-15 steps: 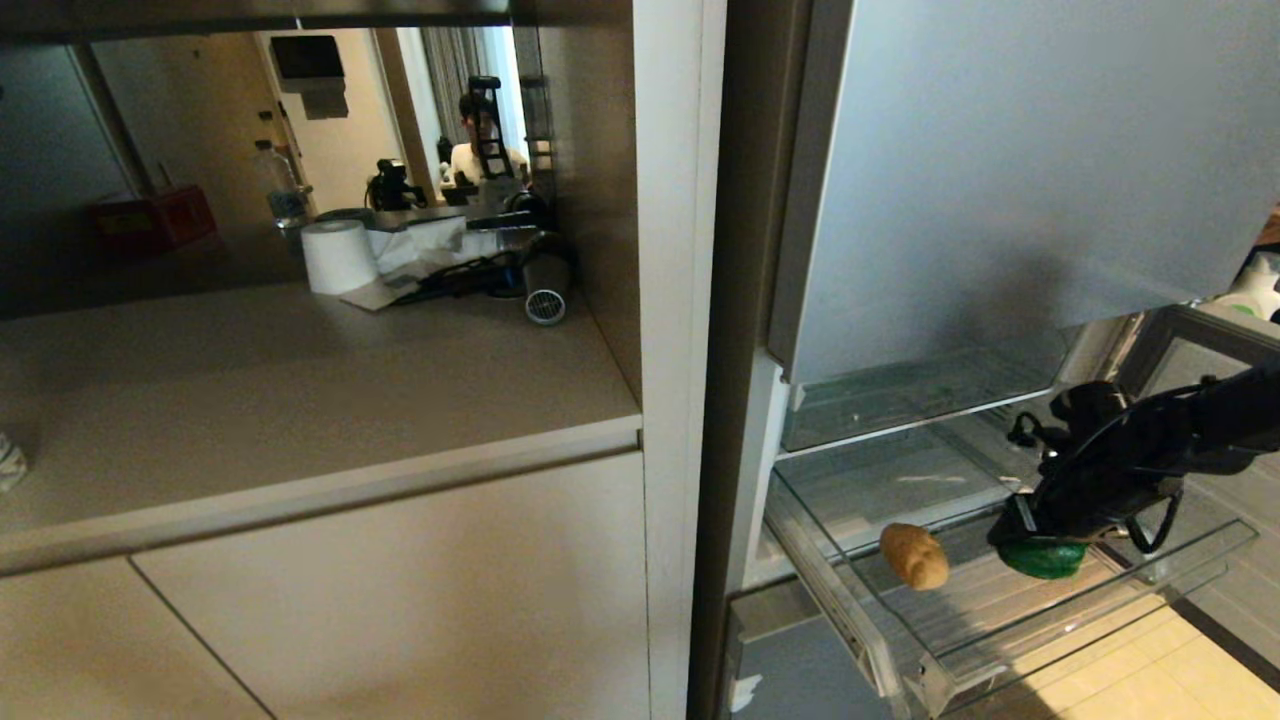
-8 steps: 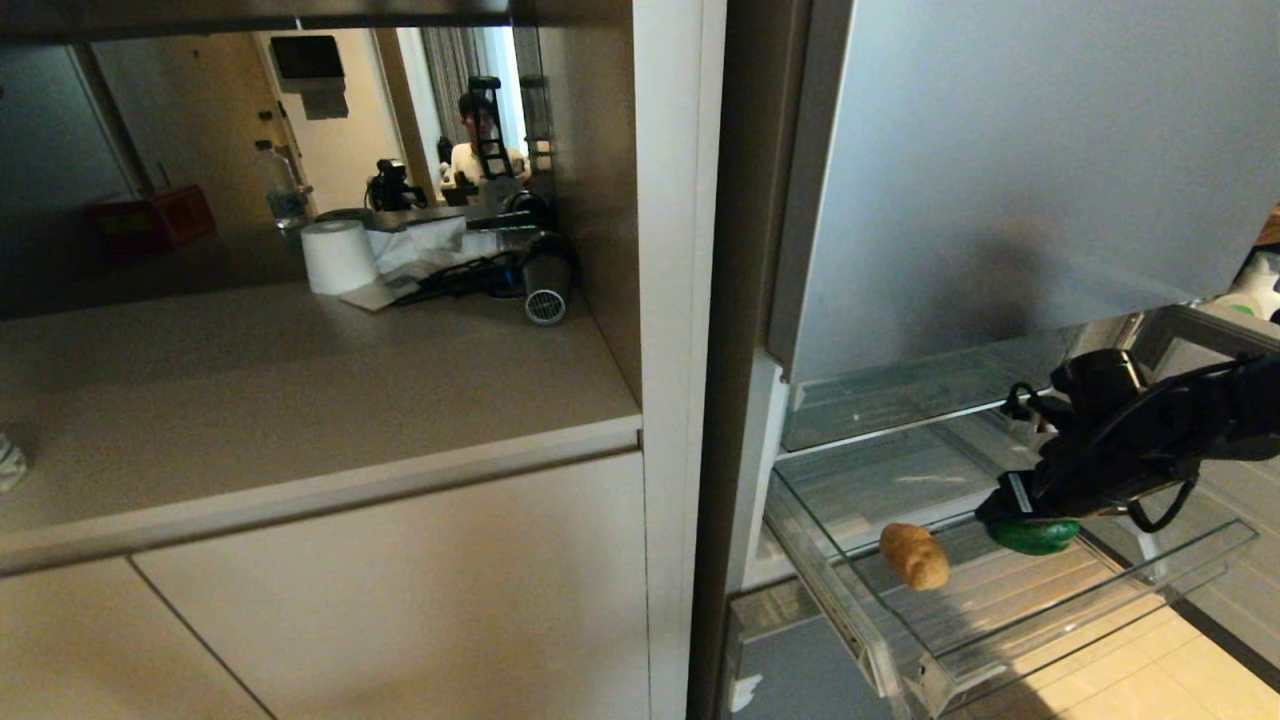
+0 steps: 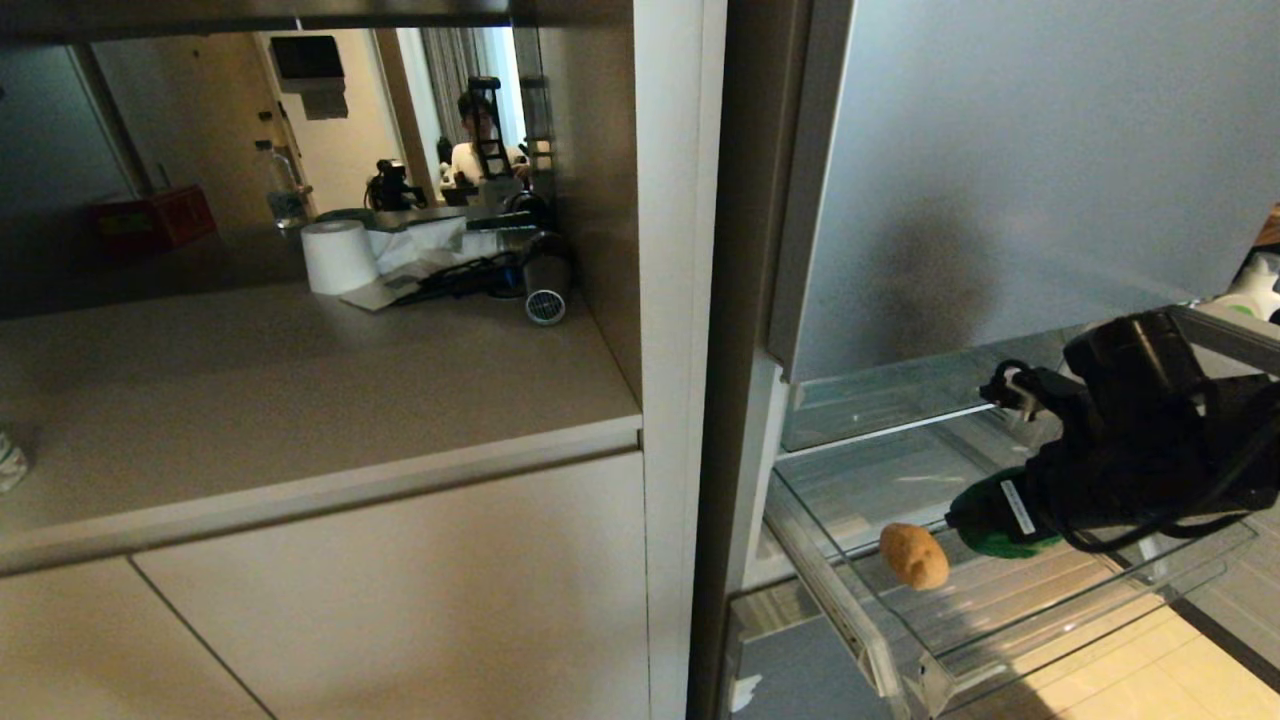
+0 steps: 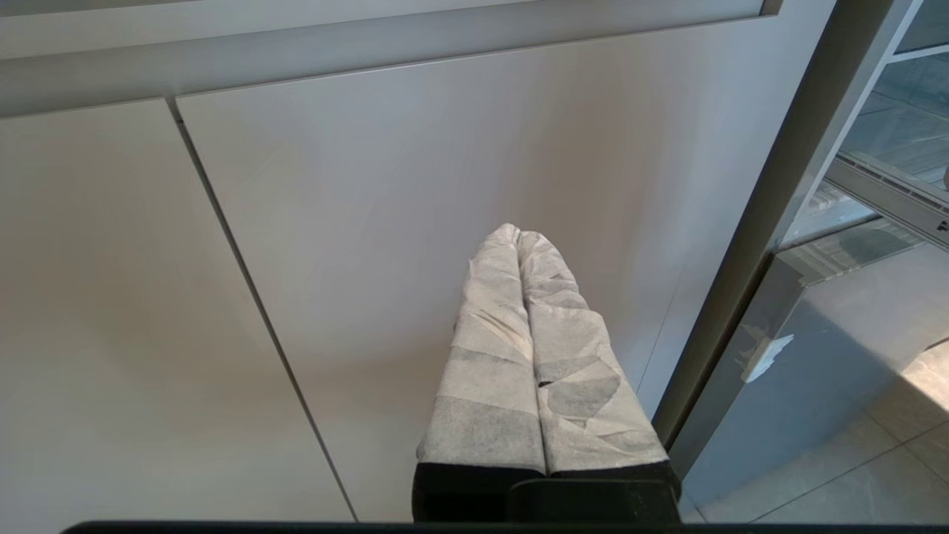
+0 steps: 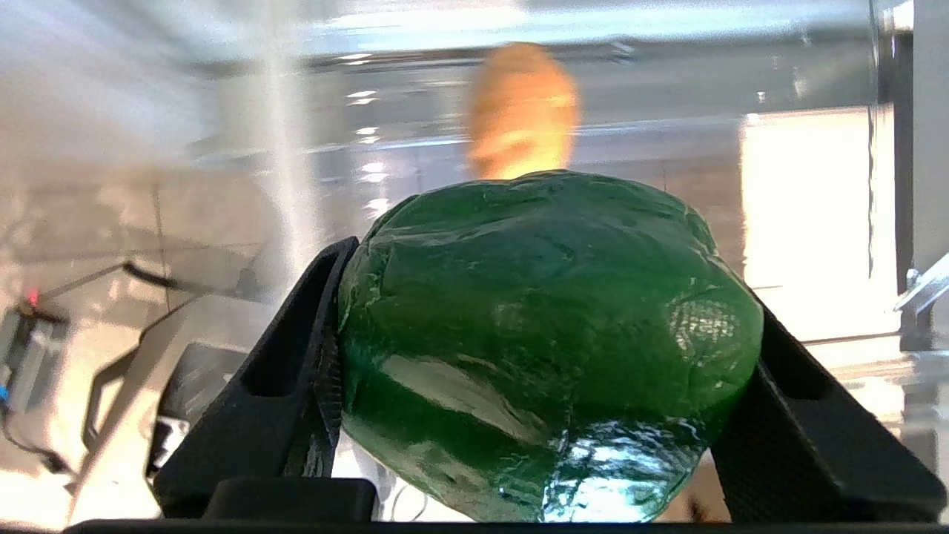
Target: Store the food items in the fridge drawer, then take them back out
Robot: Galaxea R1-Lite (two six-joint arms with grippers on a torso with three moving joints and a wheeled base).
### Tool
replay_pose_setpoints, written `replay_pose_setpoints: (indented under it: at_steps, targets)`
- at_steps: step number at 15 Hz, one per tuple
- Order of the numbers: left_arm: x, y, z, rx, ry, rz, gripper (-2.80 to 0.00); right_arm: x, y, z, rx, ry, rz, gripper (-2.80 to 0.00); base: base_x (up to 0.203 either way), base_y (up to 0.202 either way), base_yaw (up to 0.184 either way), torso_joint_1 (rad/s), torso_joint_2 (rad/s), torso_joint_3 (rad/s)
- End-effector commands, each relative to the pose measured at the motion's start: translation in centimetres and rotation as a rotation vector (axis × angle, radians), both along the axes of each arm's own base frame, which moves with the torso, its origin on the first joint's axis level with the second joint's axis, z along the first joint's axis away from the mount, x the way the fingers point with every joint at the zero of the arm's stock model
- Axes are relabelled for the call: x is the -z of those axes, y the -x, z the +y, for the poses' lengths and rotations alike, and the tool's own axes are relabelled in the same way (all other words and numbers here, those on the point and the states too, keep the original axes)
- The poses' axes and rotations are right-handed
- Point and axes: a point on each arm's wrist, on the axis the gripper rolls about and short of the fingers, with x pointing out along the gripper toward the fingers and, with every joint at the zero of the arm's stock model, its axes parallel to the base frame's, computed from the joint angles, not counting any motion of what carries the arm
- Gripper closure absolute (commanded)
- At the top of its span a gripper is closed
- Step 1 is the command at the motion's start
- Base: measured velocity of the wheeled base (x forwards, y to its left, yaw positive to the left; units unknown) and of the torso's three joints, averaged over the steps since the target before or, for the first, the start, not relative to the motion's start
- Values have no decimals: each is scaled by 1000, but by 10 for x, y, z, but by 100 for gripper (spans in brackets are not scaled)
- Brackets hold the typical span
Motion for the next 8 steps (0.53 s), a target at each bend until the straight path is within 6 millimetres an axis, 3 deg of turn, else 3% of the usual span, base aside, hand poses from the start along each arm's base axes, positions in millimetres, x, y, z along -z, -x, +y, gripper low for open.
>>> replay_pose_setpoints:
  at_steps: [1, 5, 8]
  targets:
    - [0, 0, 0, 0, 0, 1, 0, -25, 42, 20, -101, -9, -93, 0, 0, 0, 0, 0, 0, 0]
    - [0, 0, 0, 0, 0, 1, 0, -32, 66, 65, -296, -14, -125, 0, 0, 0, 0, 0, 0, 0]
    - [0, 0, 0, 0, 0, 1, 0, -35, 71, 113, -467, -33, -132, 0, 0, 0, 0, 0, 0, 0]
